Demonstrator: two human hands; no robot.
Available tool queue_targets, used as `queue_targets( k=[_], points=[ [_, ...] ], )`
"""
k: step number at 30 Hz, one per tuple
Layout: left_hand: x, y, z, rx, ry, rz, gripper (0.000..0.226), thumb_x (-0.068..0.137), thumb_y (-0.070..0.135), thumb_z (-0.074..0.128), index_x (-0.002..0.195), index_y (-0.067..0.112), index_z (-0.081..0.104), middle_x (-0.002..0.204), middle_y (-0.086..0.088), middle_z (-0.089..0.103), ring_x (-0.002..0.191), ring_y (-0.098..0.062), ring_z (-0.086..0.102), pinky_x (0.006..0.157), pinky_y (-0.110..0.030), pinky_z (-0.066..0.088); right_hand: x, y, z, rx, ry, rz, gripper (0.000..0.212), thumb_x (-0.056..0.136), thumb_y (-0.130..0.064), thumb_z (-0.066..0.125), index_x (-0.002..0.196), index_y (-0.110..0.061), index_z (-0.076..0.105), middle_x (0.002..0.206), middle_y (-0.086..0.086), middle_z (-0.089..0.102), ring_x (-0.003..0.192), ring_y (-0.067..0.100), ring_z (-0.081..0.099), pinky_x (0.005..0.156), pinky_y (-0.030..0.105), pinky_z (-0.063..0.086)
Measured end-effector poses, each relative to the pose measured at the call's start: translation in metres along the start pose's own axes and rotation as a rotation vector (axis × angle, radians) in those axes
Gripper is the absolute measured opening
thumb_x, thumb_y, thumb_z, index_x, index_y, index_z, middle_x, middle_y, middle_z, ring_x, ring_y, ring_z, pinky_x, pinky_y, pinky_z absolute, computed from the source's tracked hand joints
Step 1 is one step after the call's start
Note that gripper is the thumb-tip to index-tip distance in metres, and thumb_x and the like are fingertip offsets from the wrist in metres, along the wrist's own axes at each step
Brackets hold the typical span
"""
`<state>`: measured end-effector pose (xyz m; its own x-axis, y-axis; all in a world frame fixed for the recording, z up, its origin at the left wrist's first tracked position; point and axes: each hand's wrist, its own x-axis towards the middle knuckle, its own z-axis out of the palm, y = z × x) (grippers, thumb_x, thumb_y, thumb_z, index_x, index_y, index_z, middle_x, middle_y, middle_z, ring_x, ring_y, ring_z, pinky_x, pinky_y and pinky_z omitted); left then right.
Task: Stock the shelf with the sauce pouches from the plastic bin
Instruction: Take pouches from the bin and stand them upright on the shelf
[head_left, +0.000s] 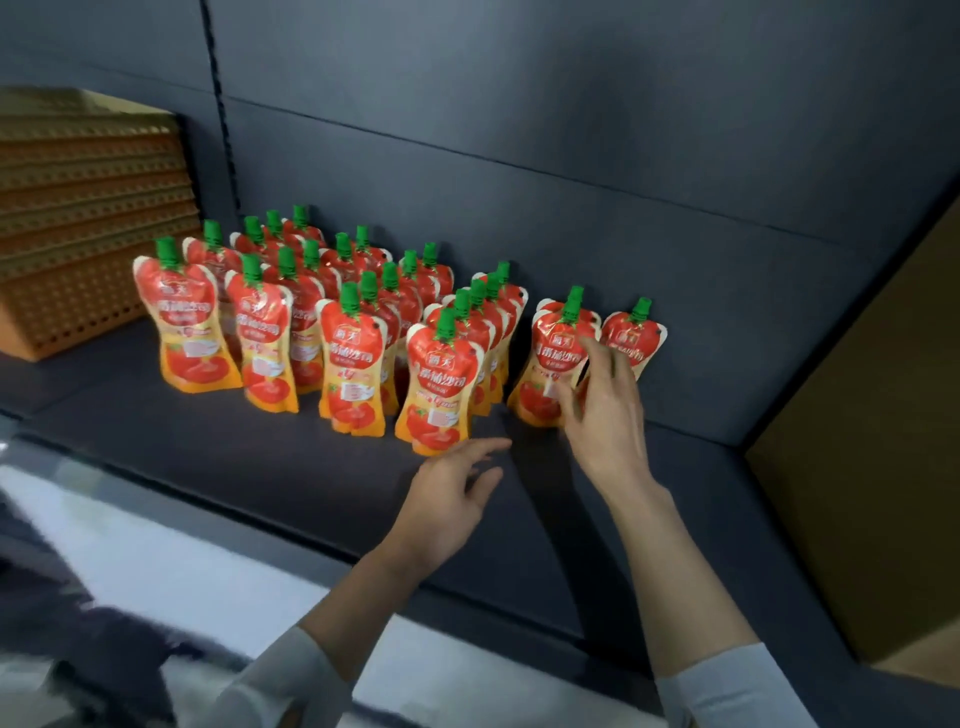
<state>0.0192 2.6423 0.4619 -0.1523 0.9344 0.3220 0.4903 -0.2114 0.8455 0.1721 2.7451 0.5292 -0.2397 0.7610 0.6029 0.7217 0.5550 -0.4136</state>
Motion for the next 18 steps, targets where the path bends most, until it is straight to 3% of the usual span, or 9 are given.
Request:
queue_targets(
  k=[6,10,14,18],
  points=[
    [-0.086,-0.017,-0.079,-0.001,0.227,-0.006,0.030,0.093,0.009,0.059,0.117,0.027,0.065,0.112,0.011,0.067,0.103,0.001,0.063,0.088,-0.022,0.052,-0.097,-0.070,0.028,0.132,-0.069,-0.077,0.033,0.099,-0.018,0.055,0.131,-0.014,0.053,0.123,0.006,0.056,0.108,0.026,0.059,0.087,0.046,0.052],
    [-0.160,-0.042,-0.131,0.012,0.372,-0.191,0.024,0.096,0.012,0.056,0.110,0.027,0.068,0.109,0.015,0.068,0.098,0.000,0.064,0.081,-0.013,0.049,-0.167,-0.130,0.061,0.245,-0.145,-0.116,0.027,0.100,-0.019,0.053,0.126,-0.013,0.059,0.111,0.001,0.060,0.097,0.019,0.062,0.081,0.038,0.053],
    [-0.241,-0.079,-0.174,0.045,0.473,-0.361,0.025,0.096,0.014,0.057,0.108,0.033,0.065,0.109,0.016,0.068,0.096,0.000,0.065,0.081,-0.018,0.051,-0.243,-0.194,0.100,0.369,-0.319,-0.136,0.034,0.103,-0.035,0.040,0.121,-0.016,0.062,0.110,-0.006,0.061,0.091,0.011,0.059,0.078,0.027,0.051],
    [-0.336,-0.128,-0.193,0.068,0.590,-0.606,0.024,0.094,0.014,0.059,0.109,0.030,0.066,0.106,0.014,0.069,0.092,0.000,0.066,0.080,-0.018,0.051,-0.323,-0.238,0.149,0.389,-0.594,-0.223,0.035,0.103,-0.029,0.037,0.120,-0.014,0.063,0.113,-0.001,0.065,0.103,0.015,0.062,0.086,0.025,0.049]
  ],
)
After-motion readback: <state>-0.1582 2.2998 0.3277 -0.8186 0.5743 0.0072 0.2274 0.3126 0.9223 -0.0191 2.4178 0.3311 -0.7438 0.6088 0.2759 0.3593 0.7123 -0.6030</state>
